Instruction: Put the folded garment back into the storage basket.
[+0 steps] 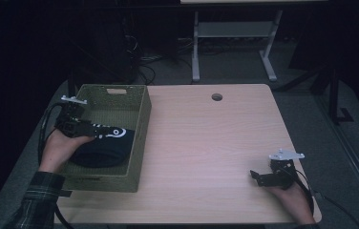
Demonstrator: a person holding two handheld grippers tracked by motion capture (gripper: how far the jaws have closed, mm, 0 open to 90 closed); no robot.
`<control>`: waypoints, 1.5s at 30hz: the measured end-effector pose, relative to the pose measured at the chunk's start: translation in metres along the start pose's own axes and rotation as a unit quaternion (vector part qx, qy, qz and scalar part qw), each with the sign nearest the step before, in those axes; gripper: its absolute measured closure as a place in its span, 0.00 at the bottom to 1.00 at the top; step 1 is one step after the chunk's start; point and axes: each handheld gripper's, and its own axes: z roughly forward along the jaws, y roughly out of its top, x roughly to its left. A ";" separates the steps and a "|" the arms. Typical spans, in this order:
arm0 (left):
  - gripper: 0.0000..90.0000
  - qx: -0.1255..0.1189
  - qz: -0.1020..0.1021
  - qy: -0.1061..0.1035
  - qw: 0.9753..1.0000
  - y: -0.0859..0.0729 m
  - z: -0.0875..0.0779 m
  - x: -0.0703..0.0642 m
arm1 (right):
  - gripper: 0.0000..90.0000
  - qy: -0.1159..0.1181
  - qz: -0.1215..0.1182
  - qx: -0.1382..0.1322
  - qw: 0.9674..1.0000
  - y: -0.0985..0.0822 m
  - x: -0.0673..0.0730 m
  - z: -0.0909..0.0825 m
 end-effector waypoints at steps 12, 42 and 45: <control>0.15 -0.017 0.040 -0.032 0.999 0.017 0.016 -0.048 | 0.02 0.000 0.000 0.000 1.000 0.000 0.000 0.000; 0.15 -0.026 0.117 -0.119 0.986 0.029 0.088 -0.172 | 0.02 0.000 -0.002 -0.001 1.000 0.000 0.000 0.000; 0.15 -0.032 0.122 -0.127 0.984 0.025 0.098 -0.178 | 0.02 0.000 -0.002 -0.001 1.000 0.000 0.000 0.000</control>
